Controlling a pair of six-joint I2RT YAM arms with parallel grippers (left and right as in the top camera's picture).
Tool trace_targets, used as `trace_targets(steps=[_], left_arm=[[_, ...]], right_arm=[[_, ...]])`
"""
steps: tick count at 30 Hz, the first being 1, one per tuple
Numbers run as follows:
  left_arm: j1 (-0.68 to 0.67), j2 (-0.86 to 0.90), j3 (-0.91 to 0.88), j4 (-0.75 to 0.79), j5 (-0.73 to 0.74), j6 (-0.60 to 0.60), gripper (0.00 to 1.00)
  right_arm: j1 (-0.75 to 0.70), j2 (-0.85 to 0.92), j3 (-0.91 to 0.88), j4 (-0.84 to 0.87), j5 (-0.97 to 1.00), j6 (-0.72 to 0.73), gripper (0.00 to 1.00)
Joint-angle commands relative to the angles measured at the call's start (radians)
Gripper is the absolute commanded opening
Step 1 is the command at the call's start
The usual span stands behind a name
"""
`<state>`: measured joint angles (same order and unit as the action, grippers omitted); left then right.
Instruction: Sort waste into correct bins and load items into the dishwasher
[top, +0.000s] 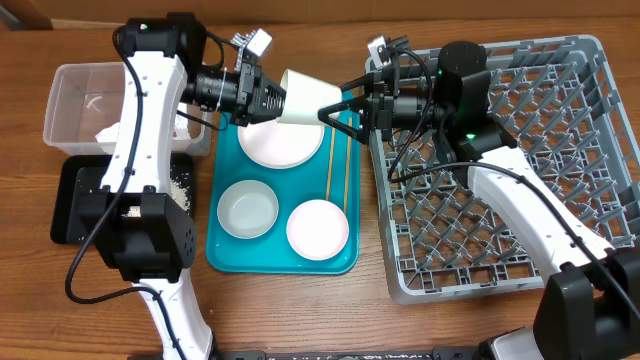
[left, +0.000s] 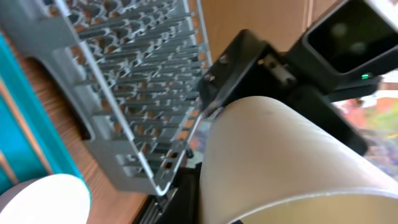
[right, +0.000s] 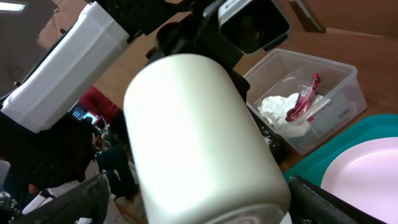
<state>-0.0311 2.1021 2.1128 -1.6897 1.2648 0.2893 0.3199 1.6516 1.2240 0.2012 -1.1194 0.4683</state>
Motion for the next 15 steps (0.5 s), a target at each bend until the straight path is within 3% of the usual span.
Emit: trace_targets(steps=[1,7,11,12,14,15], left_arm=[[-0.003,-0.019,0.015,0.0,0.095,0.025,0.04],[-0.048,-0.019,0.015,0.0,0.084,0.025,0.04],[-0.057,-0.019,0.015,0.0,0.081,0.025,0.04],[-0.057,-0.019,0.015,0.0,0.08,0.025,0.07],[-0.057,-0.019,0.015,0.0,0.069,0.024,0.36],[-0.051,-0.019,0.015,0.0,0.067,0.024,0.43]], right_arm=[[0.009,0.003,0.019,0.023,-0.008,0.016,0.89],[0.022,0.003,0.019,0.127,-0.007,0.054,0.83],[0.023,0.003,0.019,0.135,-0.008,0.057,0.71],[0.022,0.003,0.019,0.135,-0.008,0.057,0.65],[0.011,0.003,0.019,0.134,-0.008,0.061,0.56],[-0.005,0.003,0.019,0.13,-0.011,0.069,0.55]])
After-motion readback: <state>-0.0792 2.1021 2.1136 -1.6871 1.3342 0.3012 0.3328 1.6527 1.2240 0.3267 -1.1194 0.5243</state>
